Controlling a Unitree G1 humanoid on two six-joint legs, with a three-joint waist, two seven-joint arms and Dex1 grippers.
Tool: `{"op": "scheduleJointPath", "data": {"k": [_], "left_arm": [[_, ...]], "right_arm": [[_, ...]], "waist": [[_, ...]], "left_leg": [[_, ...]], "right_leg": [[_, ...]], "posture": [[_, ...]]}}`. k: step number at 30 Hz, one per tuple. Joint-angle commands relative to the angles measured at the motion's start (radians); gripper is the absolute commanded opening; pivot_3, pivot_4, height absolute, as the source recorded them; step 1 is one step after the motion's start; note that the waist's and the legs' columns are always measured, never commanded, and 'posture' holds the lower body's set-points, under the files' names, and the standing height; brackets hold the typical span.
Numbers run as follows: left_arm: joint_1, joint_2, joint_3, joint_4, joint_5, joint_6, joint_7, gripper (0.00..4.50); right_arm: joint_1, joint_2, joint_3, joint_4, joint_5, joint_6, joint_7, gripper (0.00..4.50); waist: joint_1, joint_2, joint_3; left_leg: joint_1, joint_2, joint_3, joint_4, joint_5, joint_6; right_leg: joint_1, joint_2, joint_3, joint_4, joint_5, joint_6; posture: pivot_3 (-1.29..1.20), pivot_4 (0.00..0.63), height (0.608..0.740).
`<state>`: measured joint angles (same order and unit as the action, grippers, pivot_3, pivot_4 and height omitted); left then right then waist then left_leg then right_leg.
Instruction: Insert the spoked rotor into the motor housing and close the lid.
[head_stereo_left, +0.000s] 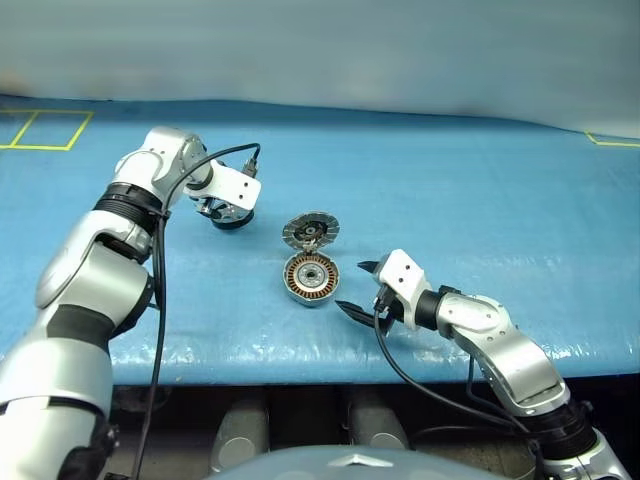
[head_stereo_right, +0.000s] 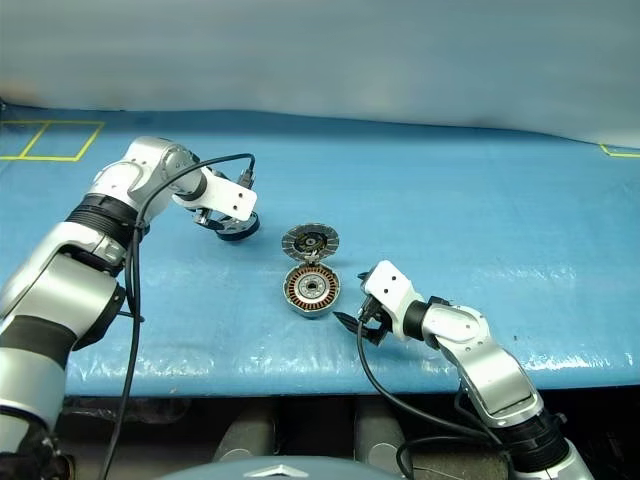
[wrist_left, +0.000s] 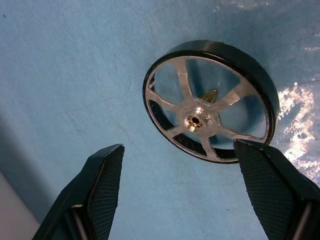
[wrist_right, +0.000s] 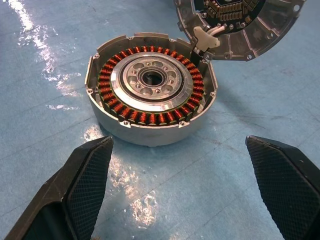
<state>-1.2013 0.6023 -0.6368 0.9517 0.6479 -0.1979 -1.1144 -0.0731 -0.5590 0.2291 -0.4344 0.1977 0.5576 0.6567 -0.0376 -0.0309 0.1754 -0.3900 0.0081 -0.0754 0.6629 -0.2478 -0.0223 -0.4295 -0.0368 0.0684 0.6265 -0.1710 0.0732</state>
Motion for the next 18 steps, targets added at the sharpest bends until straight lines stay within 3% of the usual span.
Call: {"op": "scheduleJointPath", "data": {"k": [1, 18], "left_arm": [[0.003, 0.005, 0.03, -0.023, -0.014, 0.012, -0.004, 3.83], [0.036, 0.006, 0.039, 0.009, 0.001, 0.026, 0.021, 3.83]], "right_arm": [[-0.016, -0.003, -0.006, -0.014, -0.002, -0.007, 0.006, 4.5], [-0.009, -0.002, -0.005, -0.019, -0.004, -0.005, 0.001, 4.5]], "waist": [[0.0, 0.0, 0.0], [0.0, 0.0, 0.0]], "left_leg": [[0.0, 0.0, 0.0, 0.0, 0.0, 0.0], [0.001, 0.0, 0.0, 0.002, 0.0, 0.0]], "right_leg": [[0.0, 0.0, 0.0, 0.0, 0.0, 0.0], [0.001, 0.0, 0.0, 0.001, 0.001, 0.001]], "posture": [[0.0, 0.15, 0.74], [0.0, 0.15, 0.74]]}}
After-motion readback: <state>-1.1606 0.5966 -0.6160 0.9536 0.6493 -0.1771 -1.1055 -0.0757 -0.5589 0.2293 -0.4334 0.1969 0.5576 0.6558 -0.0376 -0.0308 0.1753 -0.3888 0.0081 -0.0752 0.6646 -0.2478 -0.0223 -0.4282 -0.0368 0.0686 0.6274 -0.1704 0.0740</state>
